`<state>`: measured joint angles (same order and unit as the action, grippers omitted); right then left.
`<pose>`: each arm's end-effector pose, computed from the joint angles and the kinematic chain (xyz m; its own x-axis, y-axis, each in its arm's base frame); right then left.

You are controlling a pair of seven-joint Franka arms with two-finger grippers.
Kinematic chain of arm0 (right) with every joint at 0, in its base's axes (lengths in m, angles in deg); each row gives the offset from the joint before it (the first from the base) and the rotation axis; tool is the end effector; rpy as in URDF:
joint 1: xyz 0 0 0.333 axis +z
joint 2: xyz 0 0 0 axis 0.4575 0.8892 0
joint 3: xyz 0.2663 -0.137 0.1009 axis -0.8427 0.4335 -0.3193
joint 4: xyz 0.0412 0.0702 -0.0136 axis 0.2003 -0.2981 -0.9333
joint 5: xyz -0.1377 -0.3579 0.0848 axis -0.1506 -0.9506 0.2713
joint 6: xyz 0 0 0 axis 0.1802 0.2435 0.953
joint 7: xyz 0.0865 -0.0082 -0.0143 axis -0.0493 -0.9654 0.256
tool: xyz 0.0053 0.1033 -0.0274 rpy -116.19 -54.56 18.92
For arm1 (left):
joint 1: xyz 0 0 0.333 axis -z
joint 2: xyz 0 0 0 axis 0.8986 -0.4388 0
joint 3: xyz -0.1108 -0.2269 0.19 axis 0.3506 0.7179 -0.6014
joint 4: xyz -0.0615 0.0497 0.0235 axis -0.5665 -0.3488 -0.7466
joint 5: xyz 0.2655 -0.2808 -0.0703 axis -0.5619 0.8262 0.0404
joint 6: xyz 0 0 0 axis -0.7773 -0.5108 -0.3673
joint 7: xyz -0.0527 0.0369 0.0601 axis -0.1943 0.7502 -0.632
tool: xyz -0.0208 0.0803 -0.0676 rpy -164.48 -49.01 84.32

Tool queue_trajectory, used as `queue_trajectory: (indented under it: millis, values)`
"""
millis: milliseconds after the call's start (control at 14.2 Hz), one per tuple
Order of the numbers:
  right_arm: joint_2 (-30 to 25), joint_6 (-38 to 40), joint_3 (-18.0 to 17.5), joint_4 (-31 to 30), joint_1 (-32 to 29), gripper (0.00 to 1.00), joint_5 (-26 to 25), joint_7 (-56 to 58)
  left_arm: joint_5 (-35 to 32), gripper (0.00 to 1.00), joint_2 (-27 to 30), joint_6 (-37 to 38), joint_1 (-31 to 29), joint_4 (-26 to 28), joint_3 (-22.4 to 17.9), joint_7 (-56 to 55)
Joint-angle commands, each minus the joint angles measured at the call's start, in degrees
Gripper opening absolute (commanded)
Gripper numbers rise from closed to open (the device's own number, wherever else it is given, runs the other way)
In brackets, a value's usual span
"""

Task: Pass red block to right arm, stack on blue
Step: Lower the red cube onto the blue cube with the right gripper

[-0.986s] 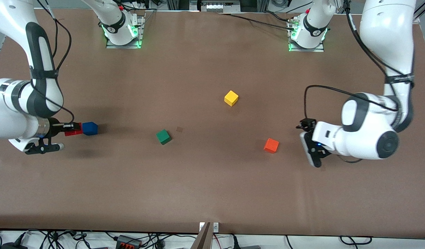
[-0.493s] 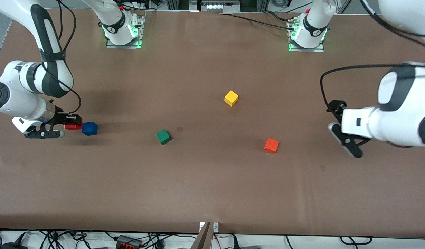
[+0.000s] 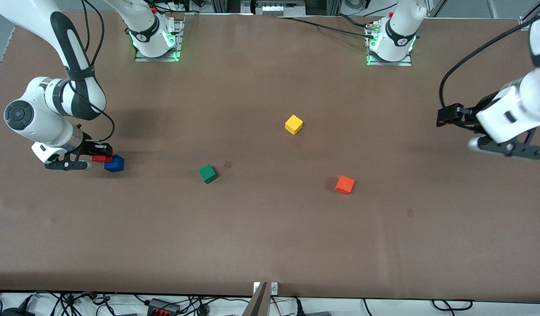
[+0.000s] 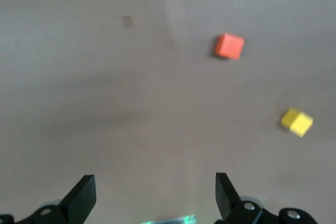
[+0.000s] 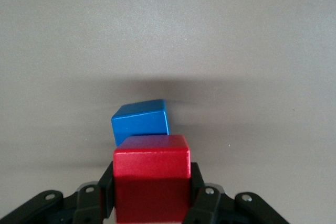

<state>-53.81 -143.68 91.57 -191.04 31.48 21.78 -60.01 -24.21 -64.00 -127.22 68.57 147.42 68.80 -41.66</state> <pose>0.5611 -0.0713 0.2583 0.9988 0.0079 -0.0490 0.0108 -0.9982 0.0594 0.5951 -0.0499 0.5902 0.9867 -0.0749 -0.1443 -0.0693 -0.9967 0.0431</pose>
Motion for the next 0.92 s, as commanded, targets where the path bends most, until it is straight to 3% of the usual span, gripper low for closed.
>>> queue_trajectory:
  millis: [0,211,352,845]
  values:
    - [-1.0,-0.8,-0.2,-1.1,0.0,0.0,-0.3,-0.7,-1.2,1.0,11.0,-8.3,-0.6,12.9,-0.8,-8.7]
    - [-0.2,-1.2,-0.3,-1.0,0.1,0.0,-0.2,-0.4,-0.2,1.0,14.9,-13.0,-1.3,17.9,-0.8,-10.2]
    - [-0.3,-1.0,-0.3,-1.0,0.2,0.0,-0.3,0.1,-0.3,1.0,12.0,-12.6,-1.3,16.7,-0.7,-10.0]
    - [-0.1,-1.2,-0.7,-0.7,0.3,0.0,-0.3,0.1,-1.1,1.0,11.6,-11.5,-0.6,14.8,1.7,-10.4]
